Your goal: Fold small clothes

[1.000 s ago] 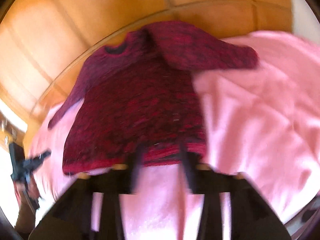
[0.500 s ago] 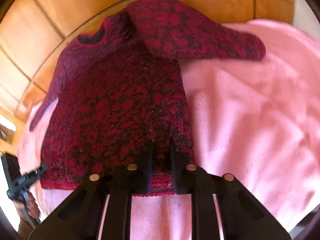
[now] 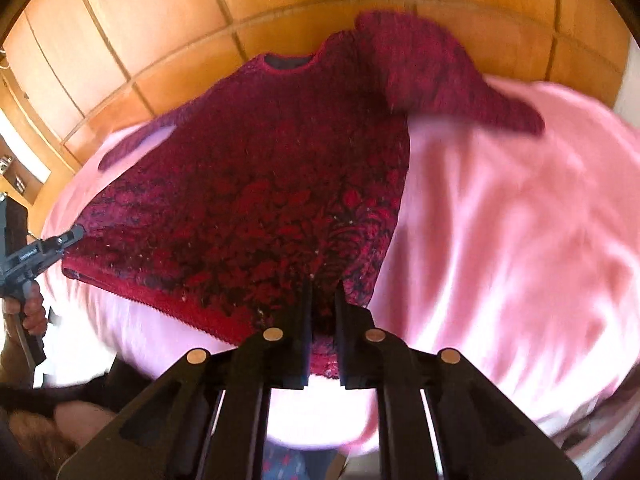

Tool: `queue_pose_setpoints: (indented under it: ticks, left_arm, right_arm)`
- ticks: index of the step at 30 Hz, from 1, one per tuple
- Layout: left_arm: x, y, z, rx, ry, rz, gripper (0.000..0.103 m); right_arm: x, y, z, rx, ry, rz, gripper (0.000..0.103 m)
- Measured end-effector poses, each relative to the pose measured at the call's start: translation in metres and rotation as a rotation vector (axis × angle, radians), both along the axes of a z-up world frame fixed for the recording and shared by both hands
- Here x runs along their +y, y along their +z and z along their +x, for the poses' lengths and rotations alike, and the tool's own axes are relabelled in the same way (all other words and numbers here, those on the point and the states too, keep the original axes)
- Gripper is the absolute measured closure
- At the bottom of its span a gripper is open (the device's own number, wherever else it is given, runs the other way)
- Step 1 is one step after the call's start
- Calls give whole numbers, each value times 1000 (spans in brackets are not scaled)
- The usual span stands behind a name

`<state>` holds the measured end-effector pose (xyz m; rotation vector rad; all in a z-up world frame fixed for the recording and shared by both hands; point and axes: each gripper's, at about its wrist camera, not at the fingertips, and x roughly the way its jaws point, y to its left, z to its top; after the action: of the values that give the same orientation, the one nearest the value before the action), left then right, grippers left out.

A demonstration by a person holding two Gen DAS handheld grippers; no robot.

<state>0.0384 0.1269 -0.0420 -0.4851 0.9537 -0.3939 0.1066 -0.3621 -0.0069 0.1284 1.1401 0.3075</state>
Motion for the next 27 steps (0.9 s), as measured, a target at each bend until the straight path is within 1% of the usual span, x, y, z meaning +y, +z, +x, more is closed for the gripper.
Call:
queue_pose_setpoints:
  ticks: [1,3,4,5,7,8,9,10,11,12,13,15,16,17,18,19,21,22,25,27]
  left_arm:
    - [-2,-8,-11,22,9,15,95]
    - [2,-21,-24,74,28,-15,95]
    - [2,-26,-30,87,37,-5,95]
    - [-1,-28,-33,91,48,26,95]
    - [-7,-30,-29,104,31,55,93]
    - [-13,-25,-24,86,22,97,90]
    - [-17,-19,-20,64,24,137,89]
    - [-21,-11,-13,27,35,180,87]
    - [-21,-7,-9,-4,45,210,82]
    - [-22,0,-4,-48,63,241,72]
    - [-23,4,-1,-74,77,249,59]
    - [-28,16,17,-127,108,213,51]
    - [-29,20,23,-138,108,198,51]
    - [-36,24,32,-157,102,193,51]
    - [-45,26,41,-180,102,205,51]
    - [-54,27,49,-198,95,219,51]
    - [-65,25,57,-211,58,232,51]
    - [-74,22,65,-214,41,245,51]
    - [-92,5,84,-190,-13,303,51]
    - [-94,-8,87,-159,-26,331,51]
  right_arm:
    - [-2,-4,-15,21,-6,14,95]
    - [-5,-17,-36,78,-20,40,95]
    - [-3,-22,-42,95,-14,35,95]
    - [-2,-27,-47,111,-6,24,95]
    - [-1,-36,-51,139,-5,19,95]
    - [-2,-35,-48,137,1,23,94]
    - [-2,-33,-44,134,7,36,92]
    - [-3,-27,-37,125,15,64,84]
    - [-5,-24,-34,113,13,70,69]
    - [-8,-18,-31,83,0,68,58]
    - [-14,-11,-22,43,-34,82,45]
    - [-26,-5,-4,0,-103,159,42]
    - [-34,-5,4,-10,-140,203,36]
    - [-45,-6,17,-26,-206,264,34]
    - [-54,-7,27,-35,-252,305,34]
    - [-66,-11,43,-46,-328,364,34]
    - [-98,-23,71,-70,-487,477,33]
    - [-111,-28,80,-75,-546,529,31]
    - [-150,-50,113,-84,-710,685,31]
    - [-169,-64,135,-88,-790,743,31]
